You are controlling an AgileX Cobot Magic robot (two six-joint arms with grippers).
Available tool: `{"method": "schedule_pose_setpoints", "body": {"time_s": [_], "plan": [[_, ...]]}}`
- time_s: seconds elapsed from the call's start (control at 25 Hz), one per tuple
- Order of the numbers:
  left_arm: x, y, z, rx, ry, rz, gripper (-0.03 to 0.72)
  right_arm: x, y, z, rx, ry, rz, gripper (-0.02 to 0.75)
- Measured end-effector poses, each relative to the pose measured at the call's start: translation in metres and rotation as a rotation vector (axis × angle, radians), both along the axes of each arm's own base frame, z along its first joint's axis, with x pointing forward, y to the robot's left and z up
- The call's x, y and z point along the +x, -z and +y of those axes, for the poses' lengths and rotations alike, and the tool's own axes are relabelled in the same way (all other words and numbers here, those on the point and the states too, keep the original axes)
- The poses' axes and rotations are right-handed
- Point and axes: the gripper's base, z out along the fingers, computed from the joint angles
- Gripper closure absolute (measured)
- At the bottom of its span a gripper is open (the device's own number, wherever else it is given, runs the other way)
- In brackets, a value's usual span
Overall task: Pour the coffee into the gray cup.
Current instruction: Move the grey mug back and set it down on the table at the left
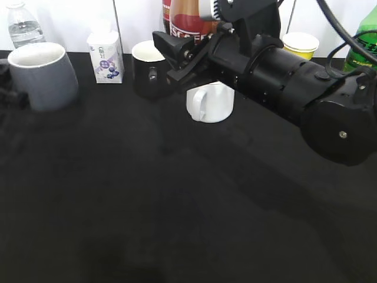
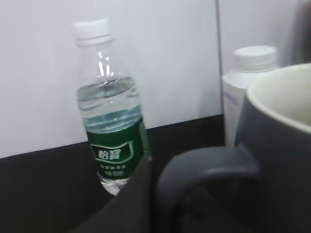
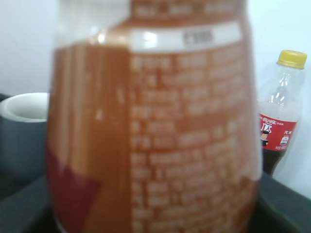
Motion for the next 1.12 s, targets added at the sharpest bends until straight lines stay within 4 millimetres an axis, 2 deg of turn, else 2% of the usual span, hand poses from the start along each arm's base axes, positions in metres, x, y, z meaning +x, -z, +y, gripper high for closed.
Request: {"method": "schedule_pose_setpoints", "body": {"time_s": [0.24, 0.44, 0.6, 0.76, 1.12], "plan": [[0.052, 0.035, 0.005, 0.002, 0.000, 0.017, 0.643, 0.000, 0.000, 0.000, 0.001, 0.000, 0.001, 0.206], [0.071, 0.045, 0.011, 0.002, -0.012, 0.002, 0.642, 0.000, 0.000, 0.000, 0.000, 0.001, 0.003, 0.206], [0.071, 0.054, 0.011, -0.009, -0.011, 0.015, 0.619, 0.000, 0.000, 0.000, 0.000, 0.001, 0.004, 0.206], [0.071, 0.052, 0.009, -0.009, 0.023, -0.009, 0.468, 0.000, 0.000, 0.000, 0.000, 0.001, 0.004, 0.207], [0.039, 0.062, 0.010, -0.044, -0.015, 0.066, 0.445, 0.000, 0.000, 0.000, -0.002, 0.001, 0.004, 0.208]]}}
